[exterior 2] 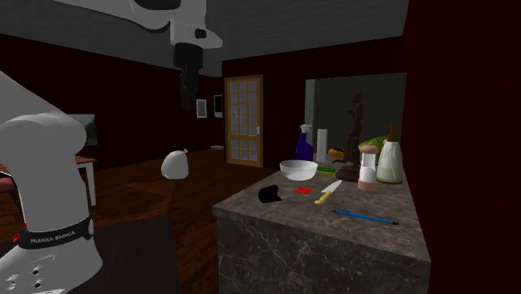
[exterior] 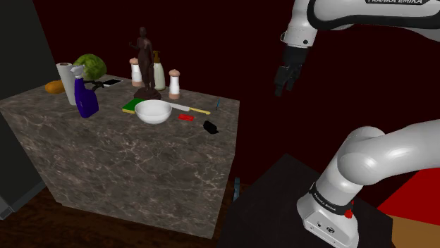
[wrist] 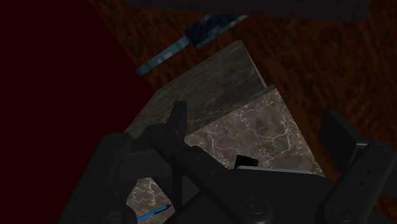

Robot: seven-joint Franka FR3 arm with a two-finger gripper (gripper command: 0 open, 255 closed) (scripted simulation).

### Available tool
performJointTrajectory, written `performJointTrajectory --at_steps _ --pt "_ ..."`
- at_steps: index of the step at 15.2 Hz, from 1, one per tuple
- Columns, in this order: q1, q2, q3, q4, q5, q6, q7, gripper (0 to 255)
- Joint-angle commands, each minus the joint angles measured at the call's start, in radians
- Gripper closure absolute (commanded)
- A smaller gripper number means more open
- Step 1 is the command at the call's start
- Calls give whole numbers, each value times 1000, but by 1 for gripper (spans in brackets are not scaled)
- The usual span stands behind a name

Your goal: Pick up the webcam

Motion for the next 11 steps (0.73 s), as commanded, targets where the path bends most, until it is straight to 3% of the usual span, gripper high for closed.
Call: performJointTrajectory --at_steps 1,11 --pt "0 0 0 0 0 0 0 0" --pt "25 243 -43 -100 66 414 -40 0"
